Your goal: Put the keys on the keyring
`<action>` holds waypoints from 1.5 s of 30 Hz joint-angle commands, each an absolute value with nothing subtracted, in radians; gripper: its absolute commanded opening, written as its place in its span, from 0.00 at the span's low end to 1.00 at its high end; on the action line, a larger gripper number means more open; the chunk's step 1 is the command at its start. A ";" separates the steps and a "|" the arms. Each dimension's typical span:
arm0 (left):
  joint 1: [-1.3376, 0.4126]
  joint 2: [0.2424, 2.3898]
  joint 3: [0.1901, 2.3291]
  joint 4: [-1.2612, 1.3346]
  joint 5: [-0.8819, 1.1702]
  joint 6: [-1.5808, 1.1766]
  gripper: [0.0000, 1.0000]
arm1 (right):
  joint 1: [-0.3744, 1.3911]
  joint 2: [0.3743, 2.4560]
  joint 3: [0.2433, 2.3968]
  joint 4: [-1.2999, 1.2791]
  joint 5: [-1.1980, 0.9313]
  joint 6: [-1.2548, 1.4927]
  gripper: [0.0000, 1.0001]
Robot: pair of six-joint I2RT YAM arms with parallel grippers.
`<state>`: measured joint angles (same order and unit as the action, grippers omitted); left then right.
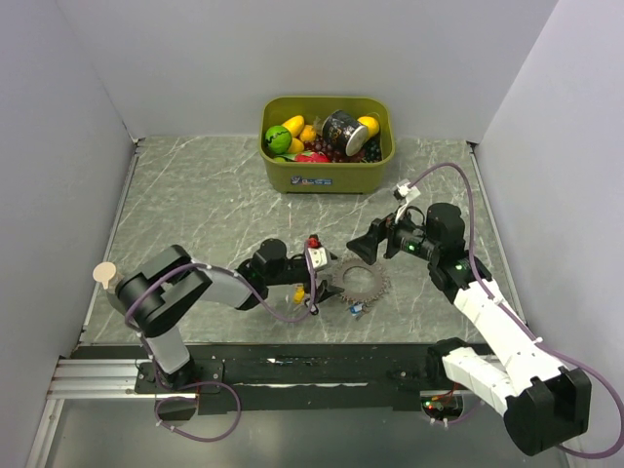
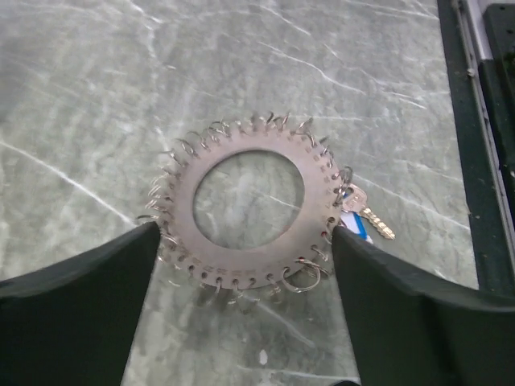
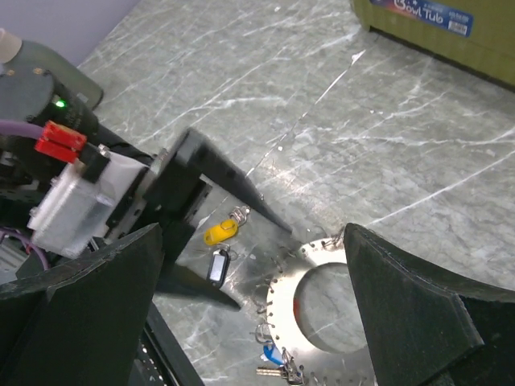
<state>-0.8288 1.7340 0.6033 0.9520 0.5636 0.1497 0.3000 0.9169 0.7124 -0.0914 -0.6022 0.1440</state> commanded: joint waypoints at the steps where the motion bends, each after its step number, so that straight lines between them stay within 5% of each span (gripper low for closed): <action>1: -0.830 1.628 0.600 0.960 0.525 0.155 0.96 | 0.293 0.925 0.723 -0.090 -0.578 0.153 1.00; 11: -0.825 1.376 0.744 0.608 0.234 0.036 0.96 | 0.293 0.919 0.696 -0.142 -0.425 0.230 1.00; 17: -0.807 1.445 1.020 0.198 0.077 -0.084 0.96 | 0.291 0.949 0.693 -0.230 -0.269 0.314 1.00; 21: -0.772 1.473 1.040 0.199 0.114 -0.158 0.96 | 0.290 0.954 0.678 -0.264 -0.247 0.360 1.00; 30: -0.764 1.338 0.980 0.255 -0.348 -0.316 0.96 | 0.290 0.937 0.672 -0.347 -0.201 0.406 1.00; 36: -0.727 1.479 1.192 -0.070 -0.185 -0.324 0.96 | 0.290 0.939 0.657 -0.423 -0.160 0.472 1.00; 45: -0.618 1.448 1.074 0.048 -0.011 -0.460 0.96 | 0.288 0.890 0.597 -0.434 -0.163 0.548 0.99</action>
<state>-0.6689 1.4837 1.1049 0.0235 -0.0834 -0.3611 0.2939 0.9211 0.6136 -0.4316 -0.1761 0.5037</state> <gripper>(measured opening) 0.963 0.994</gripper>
